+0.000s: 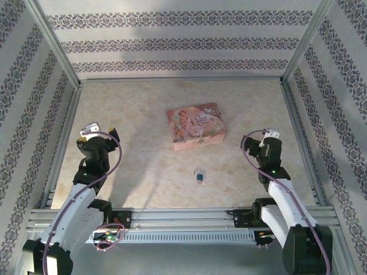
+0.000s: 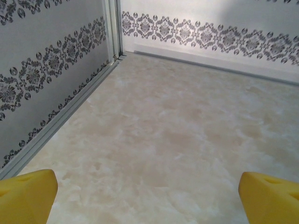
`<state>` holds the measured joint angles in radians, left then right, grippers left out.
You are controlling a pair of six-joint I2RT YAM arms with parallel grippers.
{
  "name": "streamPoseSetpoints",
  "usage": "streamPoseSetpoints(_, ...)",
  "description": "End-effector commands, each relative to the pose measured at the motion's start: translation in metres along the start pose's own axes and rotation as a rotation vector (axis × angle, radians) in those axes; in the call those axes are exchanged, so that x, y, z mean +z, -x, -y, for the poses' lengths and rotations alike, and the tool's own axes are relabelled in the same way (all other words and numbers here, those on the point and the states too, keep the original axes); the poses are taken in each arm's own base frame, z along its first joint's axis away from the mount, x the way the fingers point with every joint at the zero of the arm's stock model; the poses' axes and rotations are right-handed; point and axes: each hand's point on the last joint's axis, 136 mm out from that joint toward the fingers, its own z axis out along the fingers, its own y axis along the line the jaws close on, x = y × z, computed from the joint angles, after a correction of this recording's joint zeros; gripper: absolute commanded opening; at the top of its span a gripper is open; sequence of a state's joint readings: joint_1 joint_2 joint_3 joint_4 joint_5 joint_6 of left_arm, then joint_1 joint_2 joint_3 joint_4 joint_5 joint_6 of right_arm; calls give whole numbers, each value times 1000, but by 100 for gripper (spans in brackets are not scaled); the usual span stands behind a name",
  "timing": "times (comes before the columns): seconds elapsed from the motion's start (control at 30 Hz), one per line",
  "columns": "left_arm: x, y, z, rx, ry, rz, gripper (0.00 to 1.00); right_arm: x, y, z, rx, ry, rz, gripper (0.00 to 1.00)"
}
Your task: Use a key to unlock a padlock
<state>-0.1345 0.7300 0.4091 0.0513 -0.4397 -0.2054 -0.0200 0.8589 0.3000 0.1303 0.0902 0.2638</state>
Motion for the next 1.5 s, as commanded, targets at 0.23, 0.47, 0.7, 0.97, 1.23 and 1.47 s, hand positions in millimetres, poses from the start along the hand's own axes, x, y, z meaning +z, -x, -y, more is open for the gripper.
streamPoseSetpoints(0.23, 39, -16, 9, 77, -21, 6, 99, 39, 27, -2, -46, 13, 140, 98)
streamPoseSetpoints(0.47, 57, -36, 15, 53, -60, -29, 99, 50, 42, -18, -97, 88, 224, 98)
streamPoseSetpoints(0.7, 69, -47, 27, 29, -141, -11, 99, 65, 33, -21, -131, 135, 276, 98)
streamPoseSetpoints(0.97, 84, -49, 43, 44, -223, 12, 99, 81, 32, -27, -146, 142, 239, 98)
streamPoseSetpoints(1.23, 105, -67, 46, 65, -235, 30, 99, 84, 25, -29, -190, 94, 205, 98)
streamPoseSetpoints(1.47, 114, -73, 57, 100, -277, -27, 99, 84, 24, -29, -198, 89, 200, 98)
